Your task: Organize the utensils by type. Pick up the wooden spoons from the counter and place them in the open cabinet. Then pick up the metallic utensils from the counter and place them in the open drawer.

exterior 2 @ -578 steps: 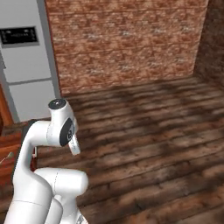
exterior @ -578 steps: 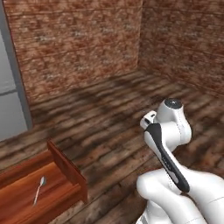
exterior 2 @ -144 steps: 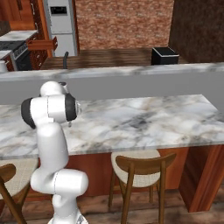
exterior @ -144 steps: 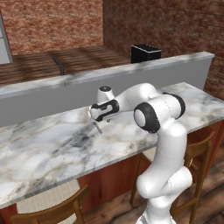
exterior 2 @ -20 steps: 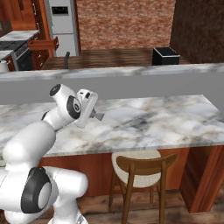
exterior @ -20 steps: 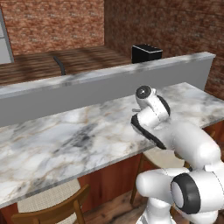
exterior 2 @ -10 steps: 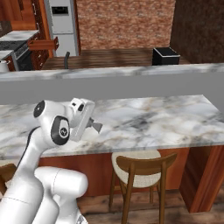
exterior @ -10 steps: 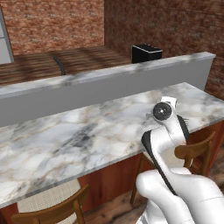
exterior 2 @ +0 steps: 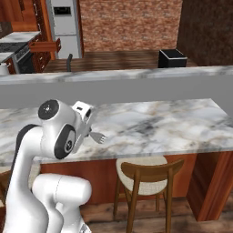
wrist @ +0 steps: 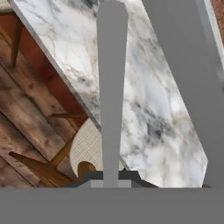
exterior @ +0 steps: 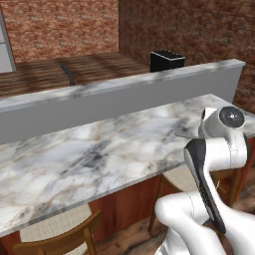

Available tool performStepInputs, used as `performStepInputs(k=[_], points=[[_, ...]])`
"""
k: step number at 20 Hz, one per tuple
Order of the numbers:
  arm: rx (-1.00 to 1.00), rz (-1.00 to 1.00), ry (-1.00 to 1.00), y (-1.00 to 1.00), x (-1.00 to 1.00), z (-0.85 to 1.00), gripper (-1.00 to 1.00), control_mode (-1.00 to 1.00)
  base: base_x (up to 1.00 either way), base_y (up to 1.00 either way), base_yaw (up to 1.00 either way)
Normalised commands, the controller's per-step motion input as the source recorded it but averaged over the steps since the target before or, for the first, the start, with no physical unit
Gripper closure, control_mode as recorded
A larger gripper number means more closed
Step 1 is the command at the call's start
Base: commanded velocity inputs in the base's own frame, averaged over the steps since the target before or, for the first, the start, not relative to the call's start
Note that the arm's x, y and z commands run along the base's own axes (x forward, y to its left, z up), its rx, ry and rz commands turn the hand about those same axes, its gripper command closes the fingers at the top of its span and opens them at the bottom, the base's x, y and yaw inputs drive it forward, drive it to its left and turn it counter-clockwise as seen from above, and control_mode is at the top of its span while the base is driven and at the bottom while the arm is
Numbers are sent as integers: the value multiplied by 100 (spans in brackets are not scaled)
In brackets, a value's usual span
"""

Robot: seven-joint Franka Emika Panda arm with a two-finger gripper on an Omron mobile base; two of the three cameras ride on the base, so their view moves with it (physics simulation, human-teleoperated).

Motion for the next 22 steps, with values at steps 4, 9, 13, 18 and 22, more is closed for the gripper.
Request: performStepInputs(k=[4, 9, 13, 18, 22], points=[[11, 41, 4, 0, -67, -14, 100, -100, 0, 0, 0], [2, 35, 1, 15, -58, -43, 100, -100, 0, 0, 0], [0, 28, 0, 55, -17, -54, 100, -100, 0, 0, 0], [-2, 21, 0, 71, 0, -49, 100, -100, 0, 0, 0], [-4, 13, 0, 61, 0, -34, 100, -100, 0, 0, 0]])
